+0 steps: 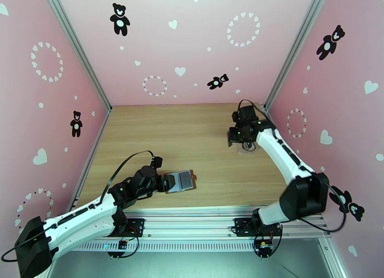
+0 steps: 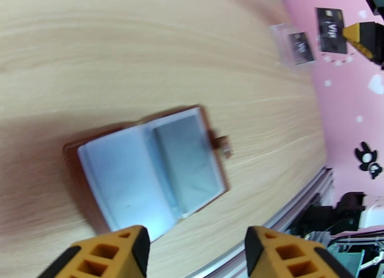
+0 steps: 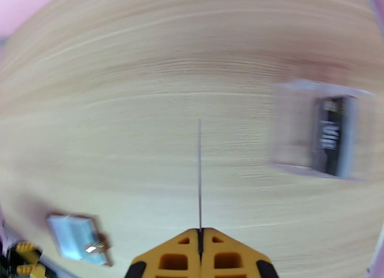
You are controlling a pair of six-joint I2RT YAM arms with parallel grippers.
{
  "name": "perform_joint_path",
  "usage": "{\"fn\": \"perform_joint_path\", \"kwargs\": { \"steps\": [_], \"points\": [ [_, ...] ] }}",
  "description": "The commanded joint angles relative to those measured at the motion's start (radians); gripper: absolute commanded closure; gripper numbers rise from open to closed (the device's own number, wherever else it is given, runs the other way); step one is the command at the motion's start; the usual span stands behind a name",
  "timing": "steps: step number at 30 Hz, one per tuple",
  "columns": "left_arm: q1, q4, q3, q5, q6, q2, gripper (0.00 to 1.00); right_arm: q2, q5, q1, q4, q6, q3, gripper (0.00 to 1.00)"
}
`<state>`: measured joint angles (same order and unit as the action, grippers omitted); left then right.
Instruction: Put the credit cards into the card holder
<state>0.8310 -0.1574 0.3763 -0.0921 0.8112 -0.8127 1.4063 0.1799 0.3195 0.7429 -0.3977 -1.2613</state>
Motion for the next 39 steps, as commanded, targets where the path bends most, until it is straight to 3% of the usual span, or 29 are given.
{"fn": "perform_joint_path", "kwargs": {
  "steps": [1,10,16,21,25,31,33,36,39],
  "points": [
    [-0.009,0.133,-0.024,-0.082,-0.009,0.054,0.40,-0.121,0.219,0.107,-0.193,-0.092,0.114,1.00],
    [-0.005,0.341,-0.100,-0.216,0.045,0.210,0.38,-0.366,0.419,0.347,-0.465,-0.283,0.381,1.00],
    [0.003,0.454,-0.116,-0.285,0.083,0.234,0.42,-0.376,0.451,0.450,-0.638,-0.414,0.451,1.00],
    [0.008,0.418,-0.104,-0.264,0.091,0.261,0.49,-0.348,0.465,0.523,-0.716,-0.449,0.462,1.00],
    [0.009,0.447,-0.103,-0.268,0.116,0.266,0.58,-0.327,0.479,0.534,-0.741,-0.464,0.477,1.00],
    [0.011,0.427,-0.107,-0.259,0.143,0.304,0.92,-0.320,0.509,0.543,-0.785,-0.469,0.499,1.00],
    [0.010,0.419,-0.104,-0.265,0.154,0.316,1.00,-0.328,0.516,0.544,-0.794,-0.463,0.505,0.84],
    [0.012,0.396,-0.093,-0.278,0.157,0.319,1.00,-0.341,0.539,0.545,-0.814,-0.454,0.511,0.74],
    [0.013,0.390,-0.084,-0.299,0.163,0.303,1.00,-0.363,0.548,0.554,-0.823,-0.448,0.511,0.75]
  ]
}}
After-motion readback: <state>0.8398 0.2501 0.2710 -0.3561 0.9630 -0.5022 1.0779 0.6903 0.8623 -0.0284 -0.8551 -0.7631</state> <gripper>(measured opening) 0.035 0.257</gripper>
